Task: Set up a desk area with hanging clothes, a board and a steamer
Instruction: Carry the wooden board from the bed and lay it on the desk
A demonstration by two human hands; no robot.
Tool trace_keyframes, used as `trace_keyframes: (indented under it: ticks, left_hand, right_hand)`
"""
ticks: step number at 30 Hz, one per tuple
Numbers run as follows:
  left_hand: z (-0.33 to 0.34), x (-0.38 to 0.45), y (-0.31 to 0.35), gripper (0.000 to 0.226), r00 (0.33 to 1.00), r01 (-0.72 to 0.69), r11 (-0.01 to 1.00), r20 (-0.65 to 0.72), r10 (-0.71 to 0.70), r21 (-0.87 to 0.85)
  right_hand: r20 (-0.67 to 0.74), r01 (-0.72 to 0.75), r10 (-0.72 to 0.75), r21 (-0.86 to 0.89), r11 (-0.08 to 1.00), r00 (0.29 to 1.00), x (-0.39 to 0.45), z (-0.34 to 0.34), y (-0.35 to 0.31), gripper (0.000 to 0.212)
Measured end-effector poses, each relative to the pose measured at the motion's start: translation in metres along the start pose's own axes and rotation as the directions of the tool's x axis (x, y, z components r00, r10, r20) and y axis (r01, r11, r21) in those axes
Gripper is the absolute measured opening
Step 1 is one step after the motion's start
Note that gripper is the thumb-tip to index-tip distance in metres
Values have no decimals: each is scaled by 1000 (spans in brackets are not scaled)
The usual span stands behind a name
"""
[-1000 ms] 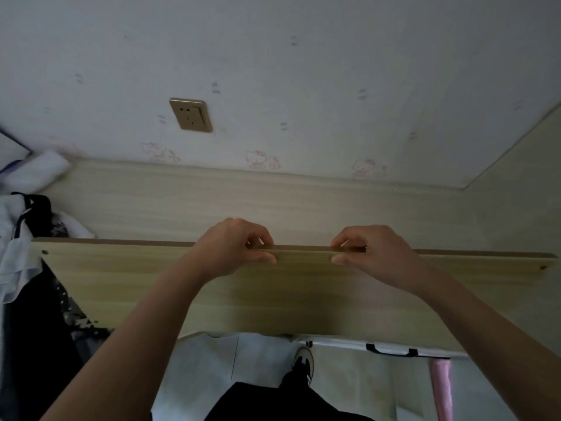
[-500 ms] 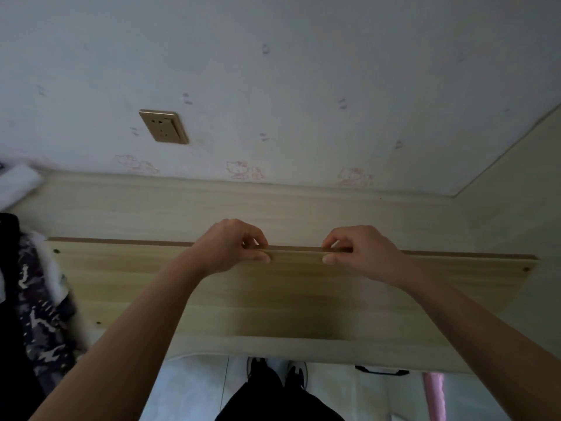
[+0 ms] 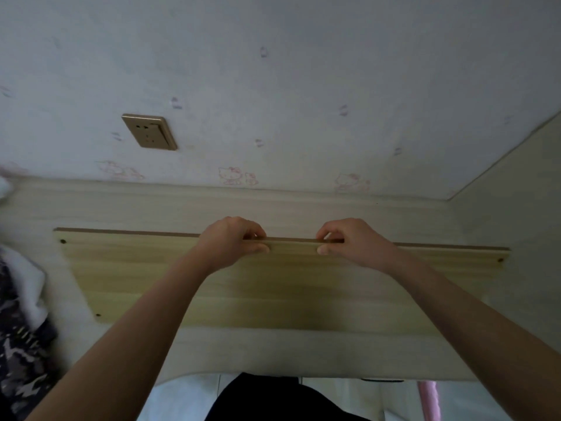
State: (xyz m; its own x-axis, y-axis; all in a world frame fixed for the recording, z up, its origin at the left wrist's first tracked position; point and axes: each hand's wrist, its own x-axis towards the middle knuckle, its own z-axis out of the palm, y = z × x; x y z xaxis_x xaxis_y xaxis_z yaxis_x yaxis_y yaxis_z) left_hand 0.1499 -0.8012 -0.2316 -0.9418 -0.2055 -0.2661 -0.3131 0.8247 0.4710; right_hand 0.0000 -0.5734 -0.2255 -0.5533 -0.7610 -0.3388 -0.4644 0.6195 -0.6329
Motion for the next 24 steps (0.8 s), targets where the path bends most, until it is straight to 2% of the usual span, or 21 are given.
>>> trace_keyframes:
  ticks: [3,5,7,8,11,17,21,24]
  left_hand:
    - [19,-2,1,31,975,-18,991,-219,47,129]
    - [37,-9,3,30,909,-36,981,-401,112,192]
    - [59,-17,2,41,850,-7,981,-515,108,194]
    - [72,-22,2,47,849,6,982,-521,93,186]
    - [111,-34,2,64,906,46,988,-423,22,148]
    - [153,-30,-16,78,960,162,965,-257,-106,205]
    - [170,-21,-32,81,965,200,950,-218,-148,238]
    - [177,-18,-41,78,968,216,944,-180,-174,250]
  right_hand:
    - [-2,5,-5,-42,999,1000,14,1,5,19]
    - [3,24,-24,-86,996,1000,23,3,9,17]
    - [-3,50,-50,-121,991,999,33,5,13,14]
    - [-11,63,-66,-148,987,998,39,7,14,14]
    - [-39,72,-81,-208,976,996,56,14,20,17]
    - [-55,-22,9,-241,970,998,86,37,27,26]
    - [49,-81,110,-404,911,993,103,61,29,56]
    - [91,-82,136,-444,892,986,111,76,32,70]
